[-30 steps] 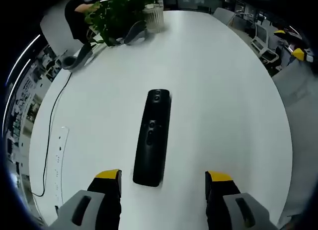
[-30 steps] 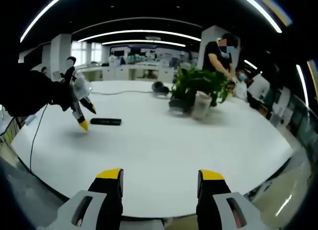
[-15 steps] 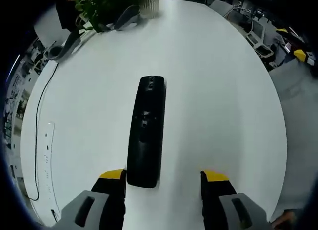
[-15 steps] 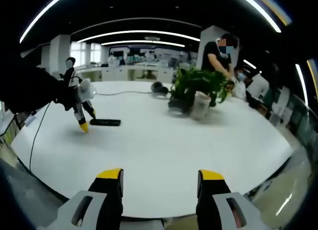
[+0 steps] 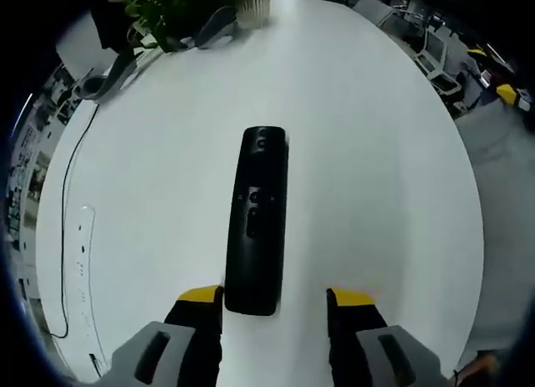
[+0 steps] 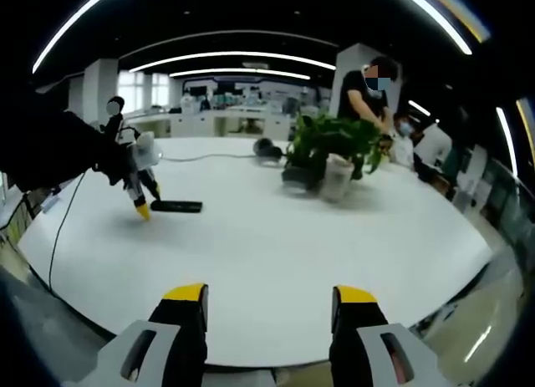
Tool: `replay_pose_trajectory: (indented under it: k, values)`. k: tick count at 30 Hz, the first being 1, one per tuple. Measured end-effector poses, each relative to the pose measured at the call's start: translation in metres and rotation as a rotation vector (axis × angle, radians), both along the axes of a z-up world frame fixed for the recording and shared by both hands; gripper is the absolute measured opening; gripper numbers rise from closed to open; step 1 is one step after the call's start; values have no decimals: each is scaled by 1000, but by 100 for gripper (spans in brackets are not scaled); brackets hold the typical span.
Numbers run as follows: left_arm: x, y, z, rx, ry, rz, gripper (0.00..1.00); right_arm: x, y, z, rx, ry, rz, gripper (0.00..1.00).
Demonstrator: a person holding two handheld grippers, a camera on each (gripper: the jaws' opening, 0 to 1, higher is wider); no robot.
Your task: Press the specified remote control buttons in sequence, fully releasing each button before pressing the next.
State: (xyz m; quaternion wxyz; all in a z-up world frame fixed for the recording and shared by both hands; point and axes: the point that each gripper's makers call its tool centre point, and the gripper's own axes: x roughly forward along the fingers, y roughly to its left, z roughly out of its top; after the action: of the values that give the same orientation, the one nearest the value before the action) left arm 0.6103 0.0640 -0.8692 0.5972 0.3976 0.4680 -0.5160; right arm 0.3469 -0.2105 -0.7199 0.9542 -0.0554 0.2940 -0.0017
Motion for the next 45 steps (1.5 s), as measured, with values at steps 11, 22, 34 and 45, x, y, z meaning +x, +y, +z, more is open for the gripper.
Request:
replay_pose_trajectory:
  k: [11, 22, 34, 45]
  values:
    - [7, 0, 0, -4, -14, -33, 26, 0, 1, -1, 0, 4, 7, 56]
    - [10, 2, 1, -17, -12, -38, 24, 0, 1, -1, 0, 3, 8, 56]
    - [8, 2, 0, -24, -28, -23, 23, 0, 2, -1, 7, 2, 9, 54]
    - [-6, 0, 0, 15, -31, -3, 23, 0, 3, 1, 16, -8, 11, 53]
